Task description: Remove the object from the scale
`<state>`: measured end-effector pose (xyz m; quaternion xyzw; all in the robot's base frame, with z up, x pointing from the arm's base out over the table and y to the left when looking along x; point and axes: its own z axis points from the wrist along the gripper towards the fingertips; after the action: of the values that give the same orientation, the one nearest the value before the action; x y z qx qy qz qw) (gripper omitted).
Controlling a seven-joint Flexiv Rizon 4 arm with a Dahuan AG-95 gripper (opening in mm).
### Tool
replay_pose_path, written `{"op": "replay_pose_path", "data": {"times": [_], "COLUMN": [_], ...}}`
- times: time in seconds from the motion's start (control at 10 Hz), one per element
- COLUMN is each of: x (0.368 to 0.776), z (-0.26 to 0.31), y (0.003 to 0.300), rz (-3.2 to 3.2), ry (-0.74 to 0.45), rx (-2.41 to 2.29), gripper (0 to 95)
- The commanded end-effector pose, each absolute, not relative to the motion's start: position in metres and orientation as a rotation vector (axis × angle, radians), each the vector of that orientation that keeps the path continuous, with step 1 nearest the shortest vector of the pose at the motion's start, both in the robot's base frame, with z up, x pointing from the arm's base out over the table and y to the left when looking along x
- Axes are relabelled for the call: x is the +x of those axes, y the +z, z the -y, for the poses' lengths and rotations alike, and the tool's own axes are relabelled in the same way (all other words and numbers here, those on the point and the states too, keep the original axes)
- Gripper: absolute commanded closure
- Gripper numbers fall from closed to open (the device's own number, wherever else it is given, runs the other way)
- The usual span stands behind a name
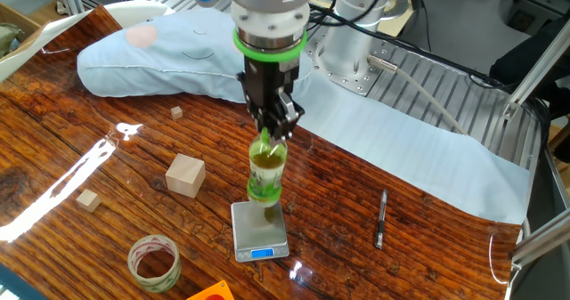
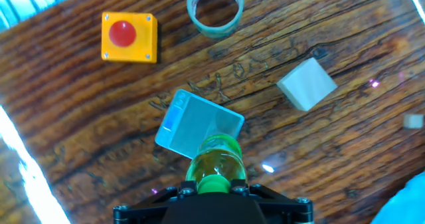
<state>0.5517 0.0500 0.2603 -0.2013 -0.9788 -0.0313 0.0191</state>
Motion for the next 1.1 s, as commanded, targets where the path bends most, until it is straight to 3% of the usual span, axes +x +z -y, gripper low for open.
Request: {"op": "replay_pose_path", "data": {"times": [0.1,1.1], "x": [0.535,0.516], "z": [-0.035,-0.017], "y": [0.257,0.253], "rz": [3.059,3.006], "ry": [-0.093,-0.094], "rx": [-0.547,-0.515], "gripper": [95.0,95.0]}}
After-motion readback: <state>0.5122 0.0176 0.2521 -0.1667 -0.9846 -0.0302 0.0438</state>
